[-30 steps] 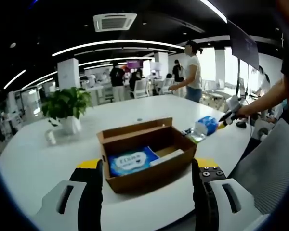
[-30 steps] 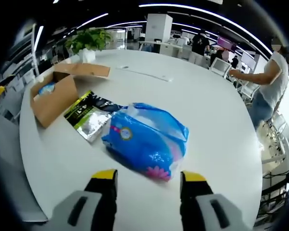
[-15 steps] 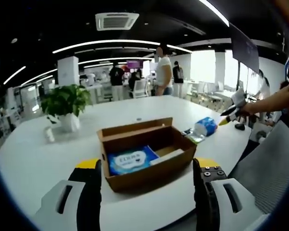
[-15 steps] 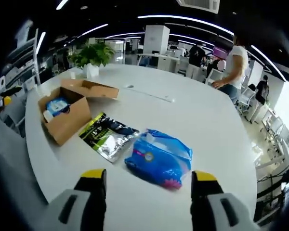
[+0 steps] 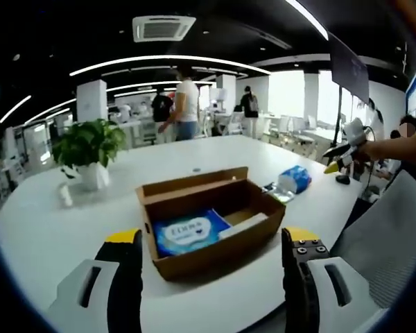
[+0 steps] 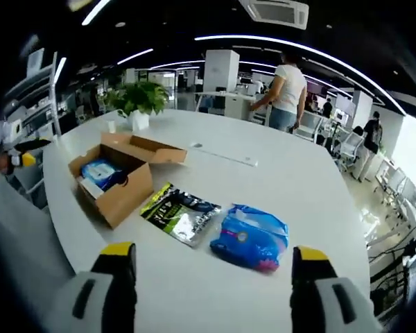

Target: Operate the shoe box by opening the lid, removing the specified soft item, and placing it in the target area until the item is outside and the box remains undamaged.

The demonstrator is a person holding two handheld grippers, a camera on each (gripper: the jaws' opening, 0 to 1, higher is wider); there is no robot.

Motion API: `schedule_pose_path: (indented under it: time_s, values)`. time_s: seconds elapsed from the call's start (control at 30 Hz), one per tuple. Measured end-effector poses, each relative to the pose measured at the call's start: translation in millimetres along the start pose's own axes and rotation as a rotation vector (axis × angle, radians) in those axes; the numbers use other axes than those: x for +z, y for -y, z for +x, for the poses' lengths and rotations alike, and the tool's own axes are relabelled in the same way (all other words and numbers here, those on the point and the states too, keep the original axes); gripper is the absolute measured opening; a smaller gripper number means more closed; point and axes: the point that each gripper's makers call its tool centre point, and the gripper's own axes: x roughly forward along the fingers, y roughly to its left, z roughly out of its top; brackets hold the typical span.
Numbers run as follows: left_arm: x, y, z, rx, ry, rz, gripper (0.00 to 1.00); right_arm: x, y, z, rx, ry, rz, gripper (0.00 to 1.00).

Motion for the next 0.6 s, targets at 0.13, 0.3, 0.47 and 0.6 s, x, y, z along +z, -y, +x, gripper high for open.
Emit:
schedule_pose_path:
  time_s: [0.13, 0.3, 0.47, 0.6]
  values:
    - [-0.1, -3.8, 3.3, -0.010, -0.006, 0.006, 0.87, 2.9, -9.6, -7.6, 0.002, 0.013, -0.015, 0.97]
    - [0.9, -7.0, 6.7, -0.022, -0.009, 0.013, 0.88, 10.4, -24.1, -18.1, 0.013, 0.048, 0.009, 0.97]
    - [2.0, -9.6, 12.3, -0.040, -0.013, 0.021, 0.88, 16.7, -40.3, -27.8, 0.018, 0.072, 0.016, 0.97]
    - [3.0, -13.1, 16.0, -0.047, -0.013, 0.025, 0.88, 21.3, -50.8, -35.6, 0.016, 0.098, 0.024, 0.96]
